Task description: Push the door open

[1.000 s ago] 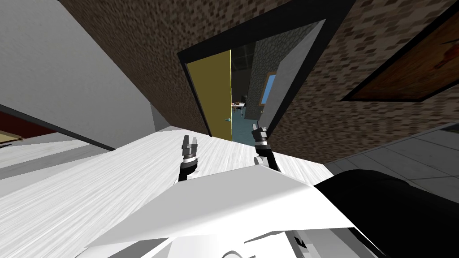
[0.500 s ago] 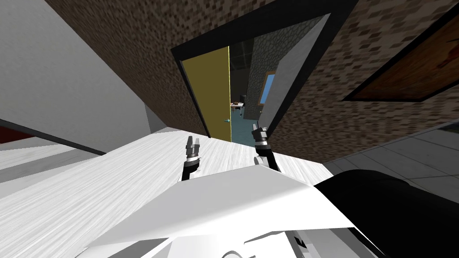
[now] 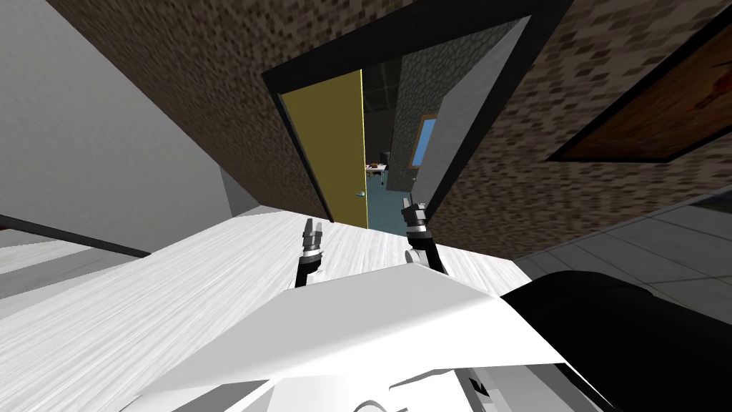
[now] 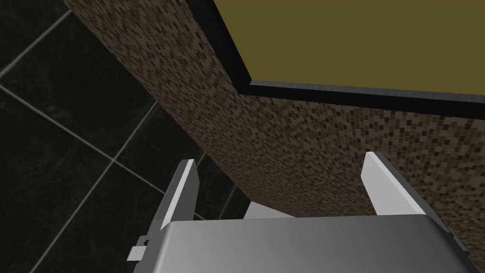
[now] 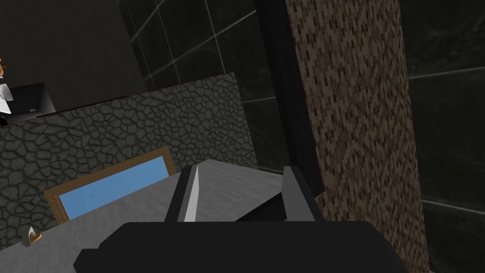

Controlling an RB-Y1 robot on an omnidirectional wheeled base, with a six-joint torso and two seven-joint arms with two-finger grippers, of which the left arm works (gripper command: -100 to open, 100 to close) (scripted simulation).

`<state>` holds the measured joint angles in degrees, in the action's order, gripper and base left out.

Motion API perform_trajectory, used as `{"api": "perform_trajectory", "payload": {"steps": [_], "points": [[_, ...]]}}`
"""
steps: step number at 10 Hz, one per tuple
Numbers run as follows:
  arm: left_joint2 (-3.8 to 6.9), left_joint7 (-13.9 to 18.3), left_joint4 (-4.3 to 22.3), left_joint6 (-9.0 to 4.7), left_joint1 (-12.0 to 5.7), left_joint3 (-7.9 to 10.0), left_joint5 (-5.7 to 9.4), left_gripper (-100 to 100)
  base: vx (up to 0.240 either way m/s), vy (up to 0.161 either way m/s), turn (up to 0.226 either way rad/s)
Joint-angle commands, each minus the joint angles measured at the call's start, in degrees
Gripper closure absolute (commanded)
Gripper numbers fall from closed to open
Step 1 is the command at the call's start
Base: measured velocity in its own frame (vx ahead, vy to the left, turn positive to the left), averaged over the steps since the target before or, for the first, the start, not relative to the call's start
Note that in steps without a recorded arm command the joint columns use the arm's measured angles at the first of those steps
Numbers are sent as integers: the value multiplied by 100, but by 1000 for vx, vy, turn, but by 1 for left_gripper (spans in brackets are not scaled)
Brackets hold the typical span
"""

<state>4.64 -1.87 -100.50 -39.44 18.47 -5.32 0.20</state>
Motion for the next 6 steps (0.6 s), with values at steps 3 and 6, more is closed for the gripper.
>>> {"api": "perform_trajectory", "payload": {"steps": [3, 6], "points": [[39, -15, 454, -41, -192, -48, 68, -100, 95, 10, -65], [59, -29, 868, -81, -375, -87, 128, -100, 99, 2, -62]]}}
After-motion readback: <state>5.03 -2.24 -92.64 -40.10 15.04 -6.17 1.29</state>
